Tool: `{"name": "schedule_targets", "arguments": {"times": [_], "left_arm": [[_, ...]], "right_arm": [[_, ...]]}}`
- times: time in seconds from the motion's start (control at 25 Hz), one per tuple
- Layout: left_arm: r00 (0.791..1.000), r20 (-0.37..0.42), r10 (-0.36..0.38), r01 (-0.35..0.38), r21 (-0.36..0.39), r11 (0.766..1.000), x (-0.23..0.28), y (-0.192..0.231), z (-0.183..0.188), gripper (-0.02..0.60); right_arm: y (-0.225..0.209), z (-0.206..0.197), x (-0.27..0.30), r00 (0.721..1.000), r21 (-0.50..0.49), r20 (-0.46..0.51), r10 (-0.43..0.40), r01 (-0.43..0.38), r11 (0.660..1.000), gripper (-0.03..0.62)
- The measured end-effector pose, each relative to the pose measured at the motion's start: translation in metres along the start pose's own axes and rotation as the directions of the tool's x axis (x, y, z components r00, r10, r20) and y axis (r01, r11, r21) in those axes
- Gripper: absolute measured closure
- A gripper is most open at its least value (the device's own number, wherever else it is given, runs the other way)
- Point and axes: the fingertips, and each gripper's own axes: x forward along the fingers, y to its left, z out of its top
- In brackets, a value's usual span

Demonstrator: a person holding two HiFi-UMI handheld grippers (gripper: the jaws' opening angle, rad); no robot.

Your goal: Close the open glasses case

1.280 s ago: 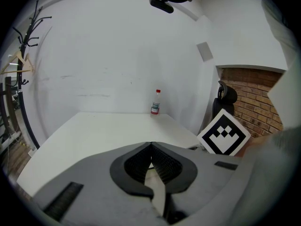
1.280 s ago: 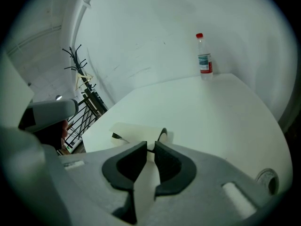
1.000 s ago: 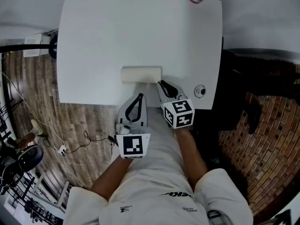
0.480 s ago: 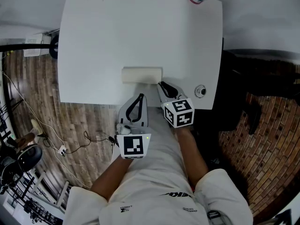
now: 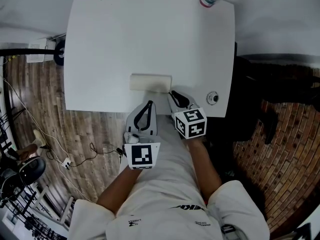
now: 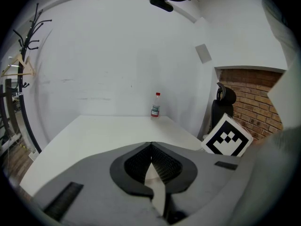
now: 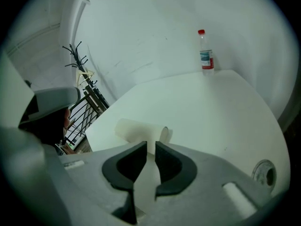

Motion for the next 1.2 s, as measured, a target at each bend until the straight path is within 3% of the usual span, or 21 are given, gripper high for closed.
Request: {"name": "schedule_targets", "arguments": {"times": [0.24,0.56,0.92,1.2], "left_arm": [[0.999,0.047,0.011,-0.011,0.004,1.000,-0.007,0.003,0.027,0.583],[0.992,0.124,0.021,-0.020,-0.002,1.000,-0.030,0.013,0.089,0.583],[0.978,0.211,0.004,-0.010,0.030,0.999,-0.069,0.013,0.152,0.583],[0.969,0.245,-0.037,0.025,0.051,0.998,-0.081,-0.006,0.174,0.583]], "right_arm": [[0.006,0.059,-0.044,0.987,-0.042,0.162,-0.020,0.028,0.999,0.562],[0.044,0.135,-0.111,0.933,-0.087,0.361,-0.009,0.043,0.995,0.597],[0.099,0.170,-0.170,0.859,-0.122,0.512,0.010,0.061,0.991,0.597],[0.112,0.190,-0.201,0.818,-0.149,0.574,0.031,0.068,0.986,0.597]]}}
